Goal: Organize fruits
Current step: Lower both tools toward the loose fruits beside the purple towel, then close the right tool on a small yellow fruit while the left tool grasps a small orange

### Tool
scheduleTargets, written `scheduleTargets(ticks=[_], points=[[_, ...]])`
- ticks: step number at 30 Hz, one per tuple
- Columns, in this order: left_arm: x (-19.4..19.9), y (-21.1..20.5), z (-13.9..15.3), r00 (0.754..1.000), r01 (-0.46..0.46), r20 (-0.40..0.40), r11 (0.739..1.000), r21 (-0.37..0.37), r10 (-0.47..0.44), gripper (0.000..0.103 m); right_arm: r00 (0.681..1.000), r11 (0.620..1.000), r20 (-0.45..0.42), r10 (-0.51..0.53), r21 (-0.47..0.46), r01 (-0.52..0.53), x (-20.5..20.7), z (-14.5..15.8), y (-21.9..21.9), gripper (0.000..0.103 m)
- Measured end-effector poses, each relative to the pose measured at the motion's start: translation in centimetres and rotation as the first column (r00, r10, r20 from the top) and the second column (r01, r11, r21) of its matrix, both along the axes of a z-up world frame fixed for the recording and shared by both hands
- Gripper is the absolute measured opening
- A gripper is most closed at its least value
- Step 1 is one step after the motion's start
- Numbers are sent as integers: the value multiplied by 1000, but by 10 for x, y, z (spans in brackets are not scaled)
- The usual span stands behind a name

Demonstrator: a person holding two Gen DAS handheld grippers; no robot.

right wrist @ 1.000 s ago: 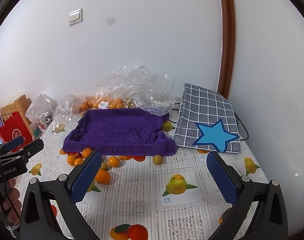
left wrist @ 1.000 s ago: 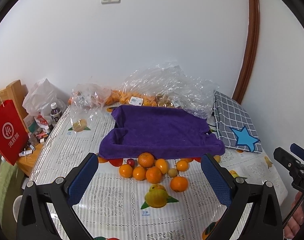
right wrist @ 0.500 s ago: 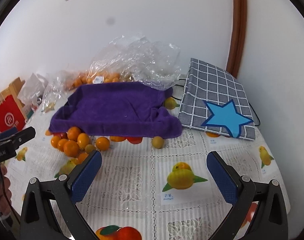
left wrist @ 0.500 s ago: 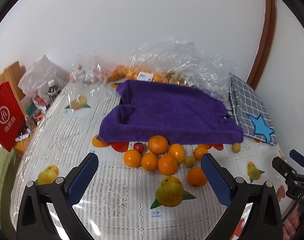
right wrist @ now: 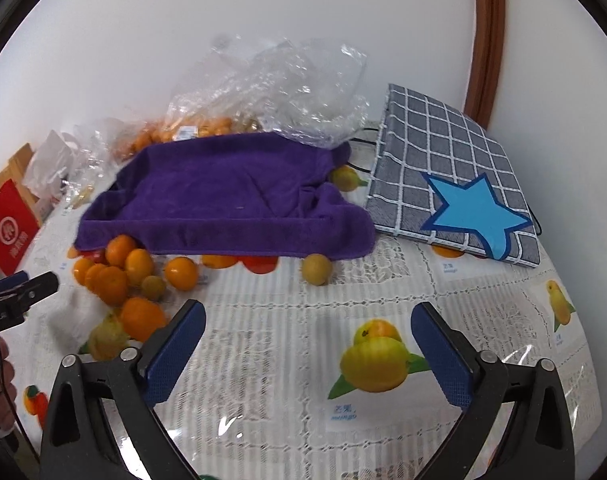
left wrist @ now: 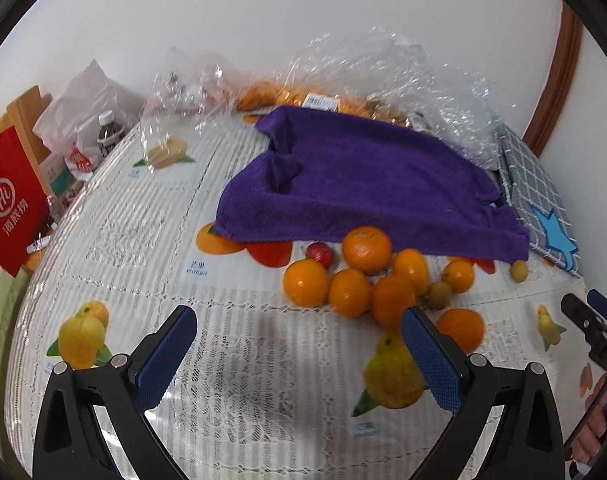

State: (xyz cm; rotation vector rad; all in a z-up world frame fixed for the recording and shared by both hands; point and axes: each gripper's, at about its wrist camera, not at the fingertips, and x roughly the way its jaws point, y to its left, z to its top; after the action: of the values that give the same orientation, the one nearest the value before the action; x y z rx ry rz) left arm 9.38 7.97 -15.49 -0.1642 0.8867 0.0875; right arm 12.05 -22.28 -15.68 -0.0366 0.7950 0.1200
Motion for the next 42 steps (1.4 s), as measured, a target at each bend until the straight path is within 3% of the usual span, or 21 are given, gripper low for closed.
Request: scheduleTargets(ticks=[5,18,25,33,42], points=[[7,4,-11,1000,4,-18,1000,-19,-5,102,998,1000,-60,-26,-13,25,15,-18,-5,76],[23,18,-21,1000,-7,-7,999,-53,6,97,997,1000,-71,7,-29,-9,39,-42,0,55],[27,25,-20,1000,-6,8,996,-90,6,86,998,998,-55,39,-41,-41,55,-44,9,45],[35,24,-20,999,32,9,991,-129,-31,72,995,1000,-96,18,-18,-20,77,-55,6,36],[42,29,-30,999,34,1,975,-221,-35,53,994,1000,-104,23,-19,-25,89,-60,8,27]])
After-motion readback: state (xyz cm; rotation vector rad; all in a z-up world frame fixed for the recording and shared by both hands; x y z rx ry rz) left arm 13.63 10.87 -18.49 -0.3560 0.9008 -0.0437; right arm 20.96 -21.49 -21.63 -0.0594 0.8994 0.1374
